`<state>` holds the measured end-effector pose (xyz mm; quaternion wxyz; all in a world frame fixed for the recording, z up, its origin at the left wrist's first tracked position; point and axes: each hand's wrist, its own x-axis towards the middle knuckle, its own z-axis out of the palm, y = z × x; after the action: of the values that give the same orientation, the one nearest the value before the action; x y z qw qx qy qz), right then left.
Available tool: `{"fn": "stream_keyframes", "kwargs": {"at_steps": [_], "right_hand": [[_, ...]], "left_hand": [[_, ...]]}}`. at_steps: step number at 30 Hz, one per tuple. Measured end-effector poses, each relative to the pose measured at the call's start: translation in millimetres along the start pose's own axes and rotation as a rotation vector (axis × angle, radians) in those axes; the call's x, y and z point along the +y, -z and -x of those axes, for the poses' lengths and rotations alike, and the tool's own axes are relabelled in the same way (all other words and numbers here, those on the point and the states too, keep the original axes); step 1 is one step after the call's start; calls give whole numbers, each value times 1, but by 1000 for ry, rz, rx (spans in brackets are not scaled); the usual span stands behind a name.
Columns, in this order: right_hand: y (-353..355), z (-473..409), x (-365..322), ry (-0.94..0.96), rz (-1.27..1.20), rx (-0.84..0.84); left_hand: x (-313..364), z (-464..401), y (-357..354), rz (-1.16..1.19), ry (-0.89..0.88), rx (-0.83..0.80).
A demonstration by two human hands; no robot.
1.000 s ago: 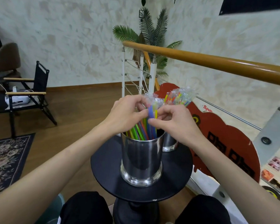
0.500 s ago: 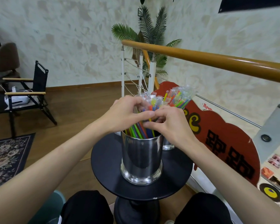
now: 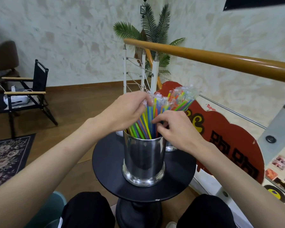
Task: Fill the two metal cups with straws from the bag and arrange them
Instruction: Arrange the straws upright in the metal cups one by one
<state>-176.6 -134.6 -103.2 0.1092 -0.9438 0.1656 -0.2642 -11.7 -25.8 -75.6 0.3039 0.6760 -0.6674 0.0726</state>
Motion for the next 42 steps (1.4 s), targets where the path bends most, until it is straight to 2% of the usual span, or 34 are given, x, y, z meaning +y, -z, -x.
{"fn": "stream_keyframes", "kwargs": {"at_steps": [3, 6, 10, 15, 19, 28, 31, 35, 39, 42], "right_hand": [[0, -1, 1, 16, 11, 11], [1, -1, 1, 80, 6, 82], [8, -1, -2, 239, 15, 165], [28, -14, -6, 381, 219, 362], [41, -32, -7, 426, 253, 484], [56, -47, -5, 407, 229, 594], [54, -44, -8, 330, 65, 577], [46, -29, -17, 108, -253, 417], [31, -12, -18, -11, -271, 243], [17, -10, -12, -82, -157, 144]], "left_hand": [[-5, 3, 0, -260, -68, -129], [-7, 6, 1, -320, -74, -153], [-4, 7, 2, -290, -90, -144], [-6, 8, 1, -219, -89, -131], [-6, 8, 1, -160, -79, -110], [-11, 8, -1, -98, -99, -79], [-11, 10, -2, -56, -85, -63], [-10, 10, -1, 18, -52, -61], [-9, 10, -1, 100, -17, -74], [-8, 10, -2, 119, 4, -80]]}}
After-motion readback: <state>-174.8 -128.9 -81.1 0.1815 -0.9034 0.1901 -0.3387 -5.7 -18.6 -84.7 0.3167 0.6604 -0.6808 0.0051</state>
